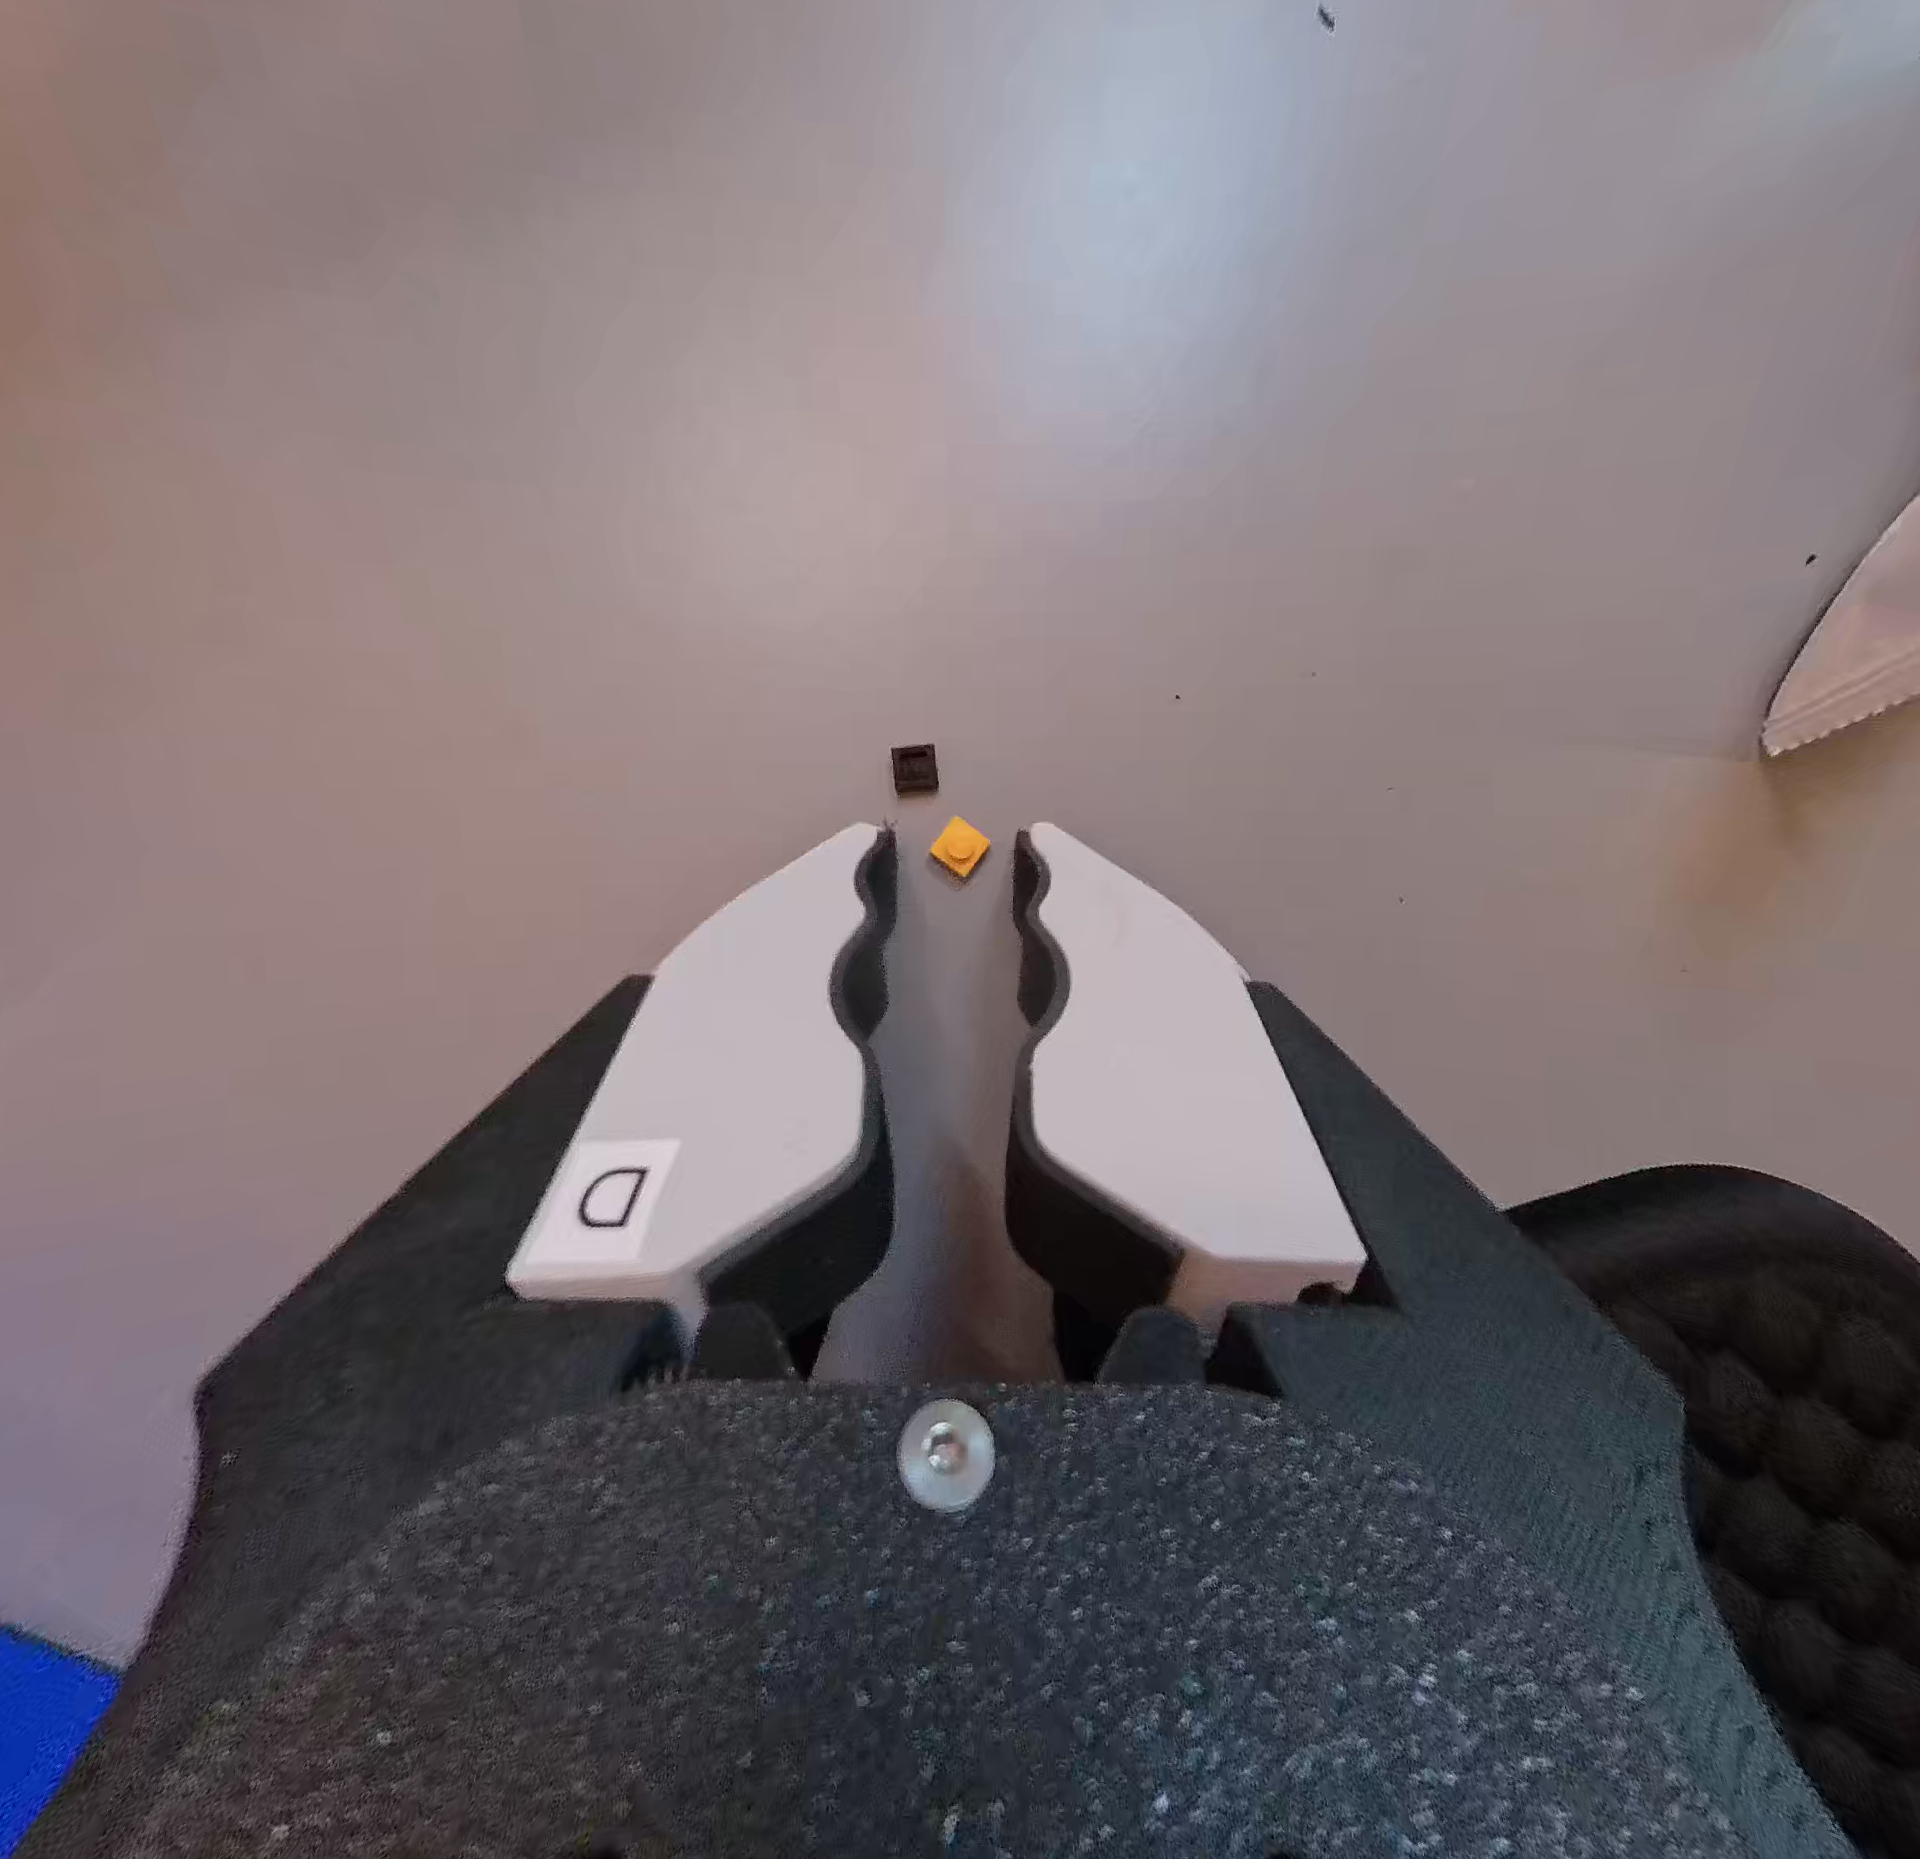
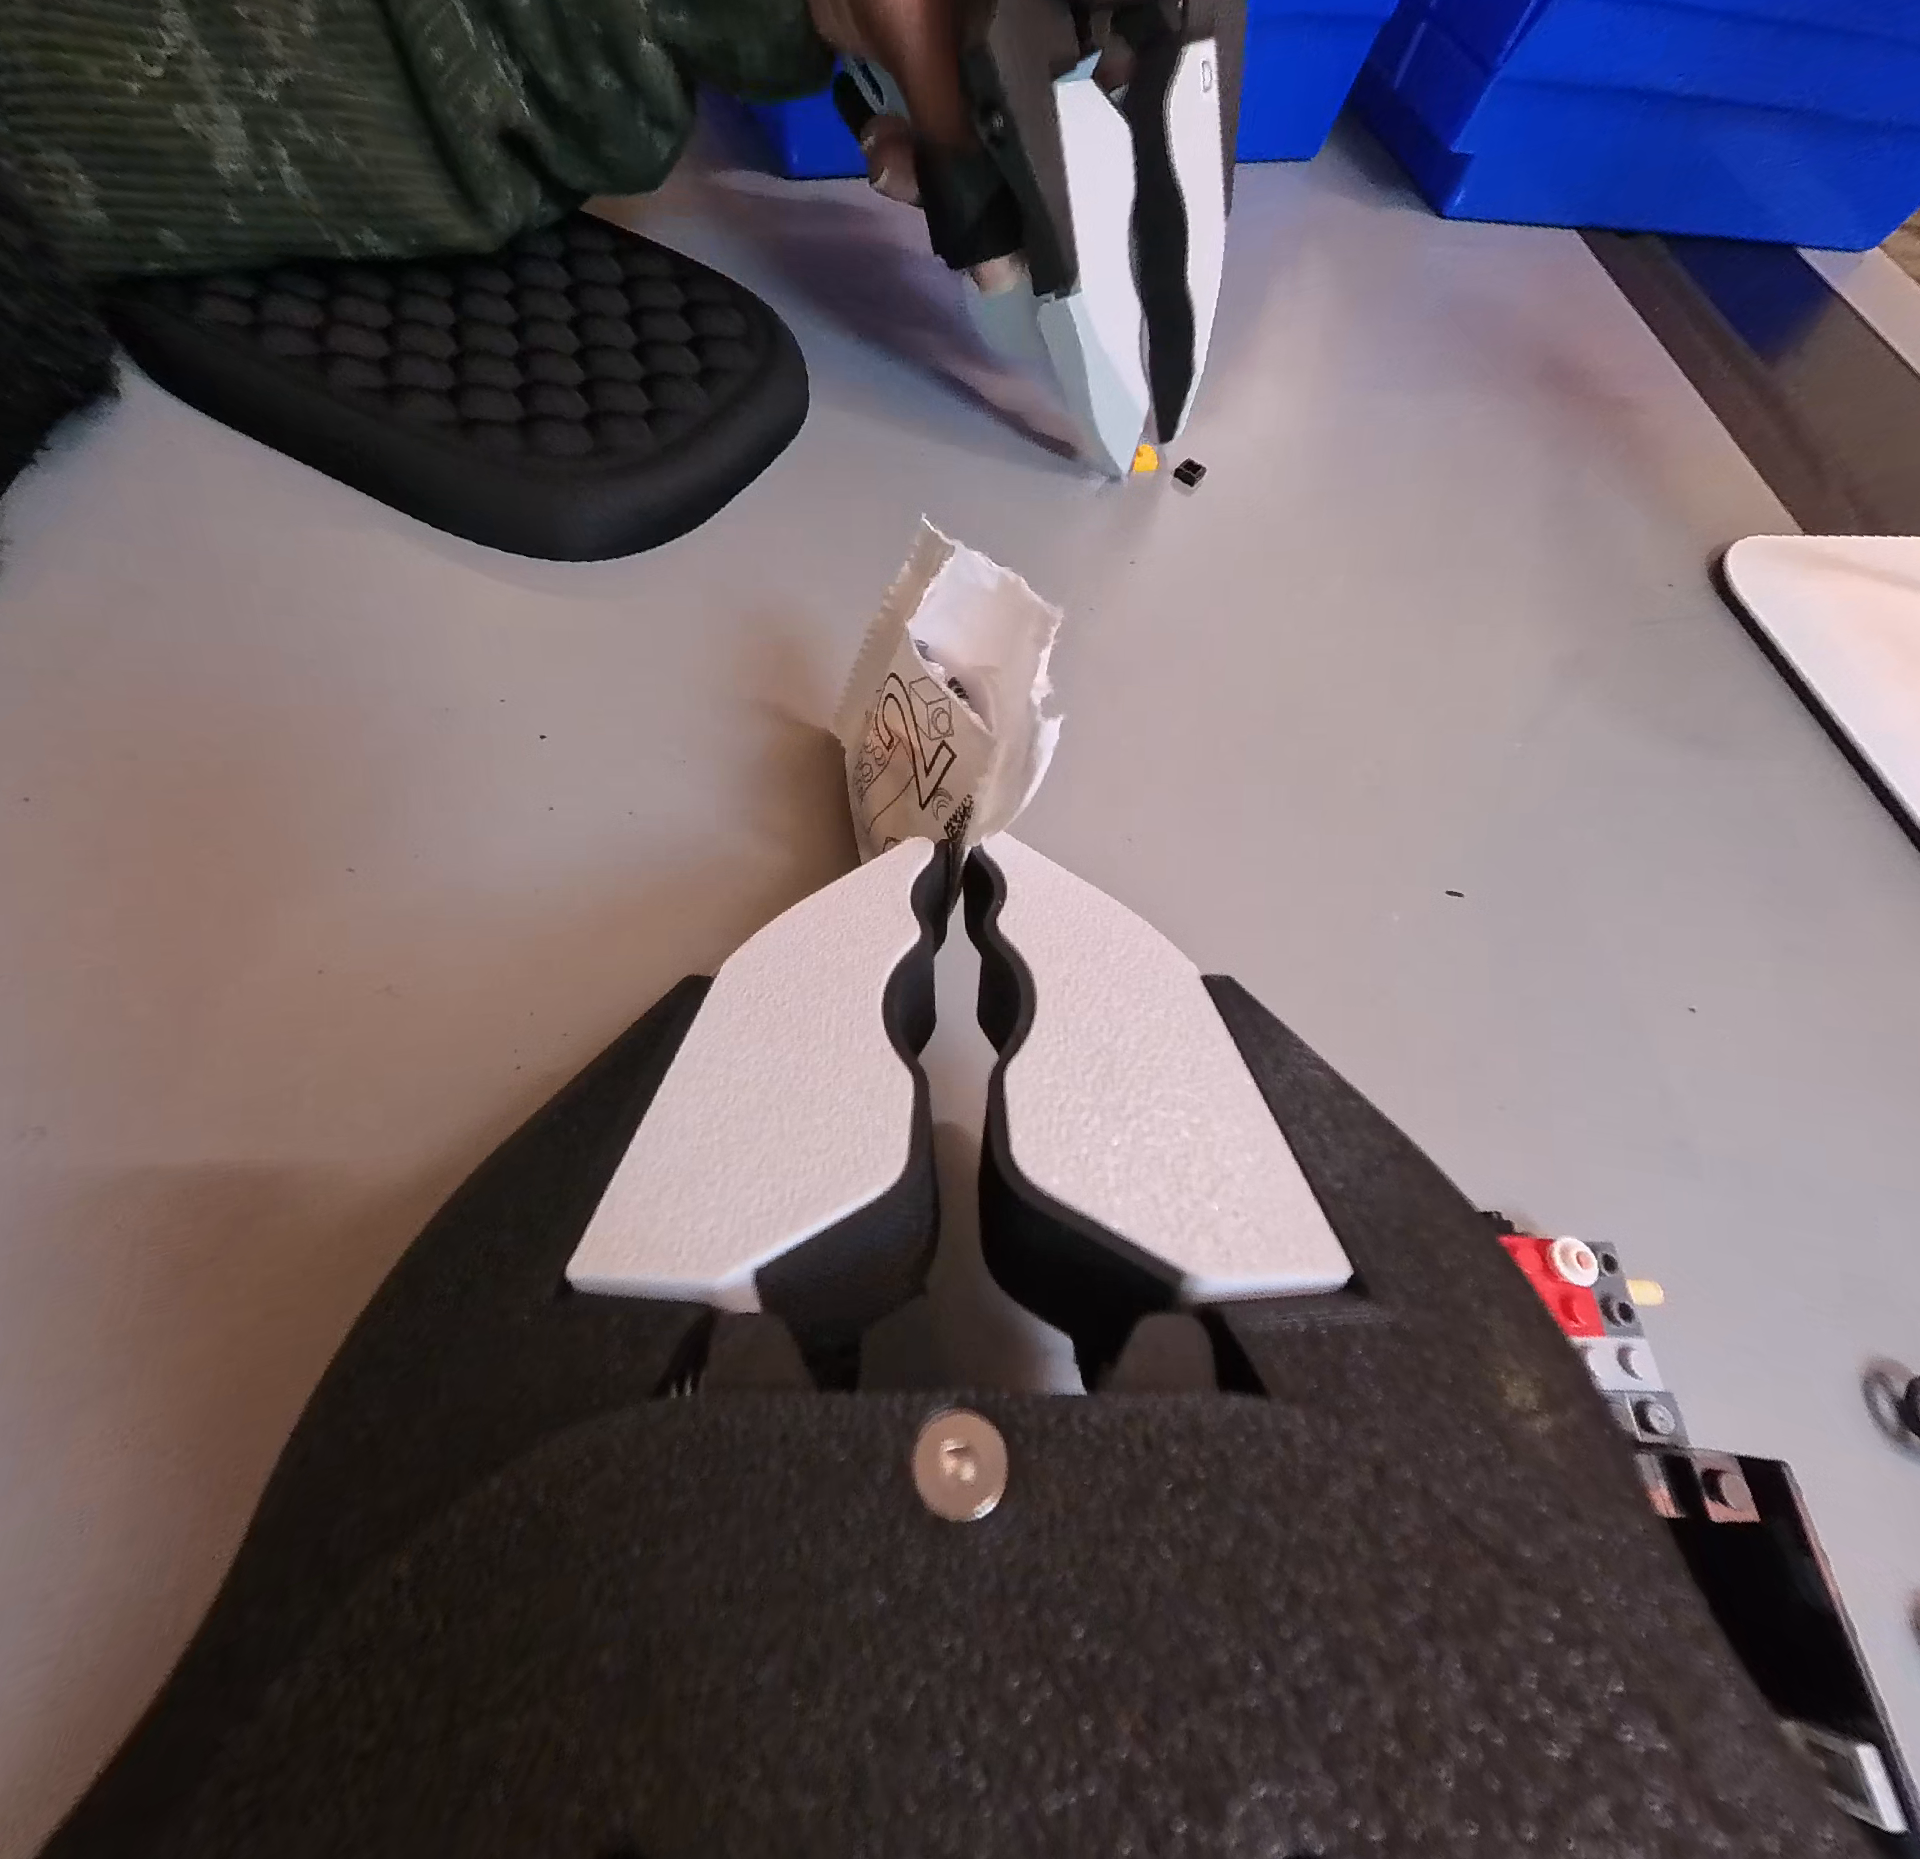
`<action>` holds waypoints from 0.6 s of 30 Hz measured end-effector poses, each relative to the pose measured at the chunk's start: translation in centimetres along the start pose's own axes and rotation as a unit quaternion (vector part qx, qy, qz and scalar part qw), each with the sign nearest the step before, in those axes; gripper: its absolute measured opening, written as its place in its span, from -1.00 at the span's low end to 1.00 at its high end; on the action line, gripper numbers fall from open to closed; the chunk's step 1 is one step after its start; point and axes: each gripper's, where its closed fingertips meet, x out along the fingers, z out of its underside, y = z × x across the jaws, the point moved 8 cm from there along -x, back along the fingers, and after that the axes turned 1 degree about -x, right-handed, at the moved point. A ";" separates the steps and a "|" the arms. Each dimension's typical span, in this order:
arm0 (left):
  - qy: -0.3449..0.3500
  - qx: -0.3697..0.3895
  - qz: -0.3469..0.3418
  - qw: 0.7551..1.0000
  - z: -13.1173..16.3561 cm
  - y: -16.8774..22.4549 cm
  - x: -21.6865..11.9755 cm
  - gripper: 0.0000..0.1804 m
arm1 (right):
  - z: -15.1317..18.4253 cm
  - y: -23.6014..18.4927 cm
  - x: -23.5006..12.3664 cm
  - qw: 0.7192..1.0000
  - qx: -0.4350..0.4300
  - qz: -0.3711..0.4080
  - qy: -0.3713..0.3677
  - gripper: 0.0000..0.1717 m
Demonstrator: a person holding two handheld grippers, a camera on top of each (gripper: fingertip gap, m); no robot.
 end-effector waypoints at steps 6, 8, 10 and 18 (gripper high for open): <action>0.015 0.010 0.054 0.998 -0.4 1.1 0.0 -0.90 | 0.0 0.0 0.0 1.000 -0.001 0.001 -0.001 -0.97; 0.078 0.053 0.114 0.989 -2.0 3.4 -0.8 -0.90 | 0.0 0.0 0.0 1.000 -0.002 0.002 -0.001 -0.98; 0.159 0.118 0.171 0.965 -3.9 6.6 -2.1 -0.90 | 0.0 0.0 0.0 1.000 -0.003 0.003 0.000 -0.98; 0.165 0.211 0.200 0.942 -5.4 12.3 -0.8 -0.80 | -0.1 -0.1 0.1 1.000 -0.002 0.002 0.001 -0.98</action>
